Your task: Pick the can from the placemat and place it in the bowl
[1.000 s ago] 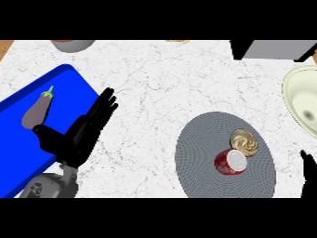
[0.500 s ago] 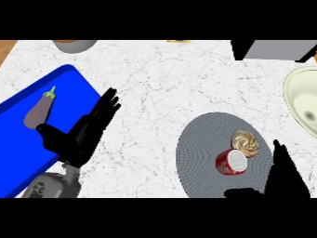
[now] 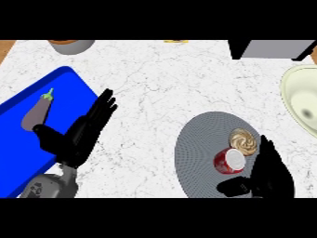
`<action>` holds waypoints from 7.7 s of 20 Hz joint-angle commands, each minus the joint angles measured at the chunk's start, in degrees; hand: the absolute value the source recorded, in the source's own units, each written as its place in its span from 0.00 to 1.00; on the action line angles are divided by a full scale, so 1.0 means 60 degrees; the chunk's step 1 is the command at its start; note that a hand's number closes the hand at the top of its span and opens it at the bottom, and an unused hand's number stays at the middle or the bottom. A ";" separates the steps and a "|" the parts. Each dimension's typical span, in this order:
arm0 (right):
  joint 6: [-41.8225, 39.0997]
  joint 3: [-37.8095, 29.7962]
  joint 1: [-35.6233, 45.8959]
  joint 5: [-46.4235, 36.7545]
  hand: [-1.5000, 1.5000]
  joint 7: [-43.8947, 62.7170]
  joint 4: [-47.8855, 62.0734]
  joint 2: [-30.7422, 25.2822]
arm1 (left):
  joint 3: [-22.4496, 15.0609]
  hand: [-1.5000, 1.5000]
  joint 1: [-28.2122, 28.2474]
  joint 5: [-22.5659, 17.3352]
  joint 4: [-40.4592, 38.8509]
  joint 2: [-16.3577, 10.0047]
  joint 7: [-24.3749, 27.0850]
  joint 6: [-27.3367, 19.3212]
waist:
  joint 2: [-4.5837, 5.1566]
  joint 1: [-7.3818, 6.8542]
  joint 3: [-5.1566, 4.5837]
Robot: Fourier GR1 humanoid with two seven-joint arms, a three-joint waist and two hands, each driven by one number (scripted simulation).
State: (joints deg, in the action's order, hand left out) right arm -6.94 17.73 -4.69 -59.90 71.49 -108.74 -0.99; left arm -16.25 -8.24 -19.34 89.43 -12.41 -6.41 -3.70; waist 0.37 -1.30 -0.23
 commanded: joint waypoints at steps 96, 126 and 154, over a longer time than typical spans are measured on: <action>-0.3014 -0.6110 0.5566 0.1413 1.00 -0.6264 0.0692 -0.4239 | 0.1565 0.50 -0.0012 0.0697 0.0180 0.0834 -0.0780 0.1269 | -0.0051 0.0169 0.0040; 0.3417 -0.9314 0.8448 0.2817 0.00 -1.2667 1.2557 -0.5320 | 0.1214 0.50 0.0197 0.1355 -0.0157 0.1391 -0.0299 0.1201 | 0.0031 0.0014 0.0087; -0.2430 -1.1343 -0.1746 0.9629 1.00 -1.7118 0.0824 0.0116 | 0.2145 0.50 0.1101 0.1144 0.0446 0.0990 -0.0333 0.0833 | -0.0392 0.1707 0.0017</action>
State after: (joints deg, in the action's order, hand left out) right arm -16.91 -50.53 -3.82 -6.12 -27.86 -97.04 -4.65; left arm -3.92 -1.34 -12.31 91.48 -6.44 -8.06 1.83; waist -1.98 7.89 -0.22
